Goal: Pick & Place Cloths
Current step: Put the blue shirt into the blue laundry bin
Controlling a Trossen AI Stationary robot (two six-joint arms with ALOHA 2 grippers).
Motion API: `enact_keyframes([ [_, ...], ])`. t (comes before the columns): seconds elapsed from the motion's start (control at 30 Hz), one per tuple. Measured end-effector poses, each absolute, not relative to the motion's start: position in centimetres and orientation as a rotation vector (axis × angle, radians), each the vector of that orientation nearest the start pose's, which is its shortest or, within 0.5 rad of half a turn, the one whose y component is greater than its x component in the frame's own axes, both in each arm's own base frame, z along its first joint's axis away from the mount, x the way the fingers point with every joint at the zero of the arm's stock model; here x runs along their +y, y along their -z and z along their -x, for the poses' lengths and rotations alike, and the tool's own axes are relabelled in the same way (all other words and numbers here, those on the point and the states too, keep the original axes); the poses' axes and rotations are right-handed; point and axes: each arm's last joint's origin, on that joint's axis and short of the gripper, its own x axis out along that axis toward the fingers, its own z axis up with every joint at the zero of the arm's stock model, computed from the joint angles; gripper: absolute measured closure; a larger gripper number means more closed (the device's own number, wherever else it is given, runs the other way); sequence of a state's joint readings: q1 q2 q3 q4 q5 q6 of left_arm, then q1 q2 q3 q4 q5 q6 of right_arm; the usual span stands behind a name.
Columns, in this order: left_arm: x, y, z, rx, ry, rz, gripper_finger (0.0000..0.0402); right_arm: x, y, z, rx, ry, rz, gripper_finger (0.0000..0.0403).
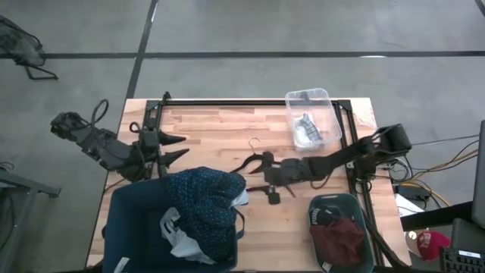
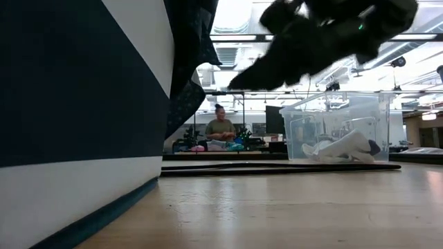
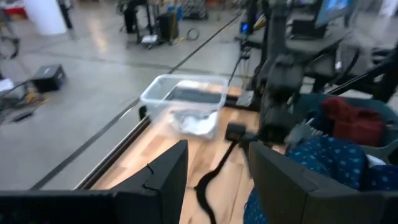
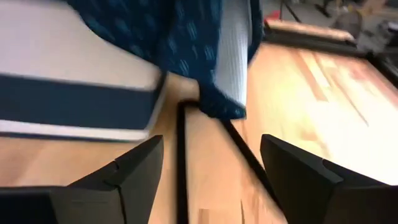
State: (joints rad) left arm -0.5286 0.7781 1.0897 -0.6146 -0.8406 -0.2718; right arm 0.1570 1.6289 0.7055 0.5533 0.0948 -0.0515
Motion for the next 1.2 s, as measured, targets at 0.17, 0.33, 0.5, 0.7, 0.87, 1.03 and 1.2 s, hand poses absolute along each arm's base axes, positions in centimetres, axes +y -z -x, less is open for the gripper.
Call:
enact_keyframes([
  [0.17, -4.1, -38.5, -11.3, 0.094, -0.283, 0.061, 0.0225, 4.7, -15.8, -34.3, 0.373, -0.020, 0.089, 0.0112],
  [0.33, -3.7, -37.1, -10.4, 0.085, -0.251, 0.048, 0.0225, 4.3, -14.3, -36.4, 0.368, -0.001, 0.111, 0.0100],
  [0.5, -3.5, -36.0, -9.8, 0.091, -0.202, 0.058, 0.0225, 3.3, -13.7, -37.4, 0.345, 0.050, 0.130, 0.0117],
  [0.7, -3.2, -34.9, -9.3, 0.091, -0.202, 0.064, 0.0225, 3.1, -14.0, -38.6, 0.257, 0.011, 0.125, 0.0150],
  [0.87, -3.3, -33.9, -9.5, 0.113, -0.200, 0.048, 0.0225, 3.4, -14.7, -39.9, 0.225, -0.081, 0.149, 0.0189],
  [1.03, -3.1, -33.4, -9.3, 0.114, -0.206, 0.055, 0.0225, 3.5, -16.0, -40.8, 0.249, -0.087, 0.177, 0.0290],
  [1.2, -2.5, -33.1, -8.2, 0.078, -0.206, 0.090, 0.0225, 3.5, -18.9, -40.9, 0.279, -0.101, 0.222, 0.0383],
])
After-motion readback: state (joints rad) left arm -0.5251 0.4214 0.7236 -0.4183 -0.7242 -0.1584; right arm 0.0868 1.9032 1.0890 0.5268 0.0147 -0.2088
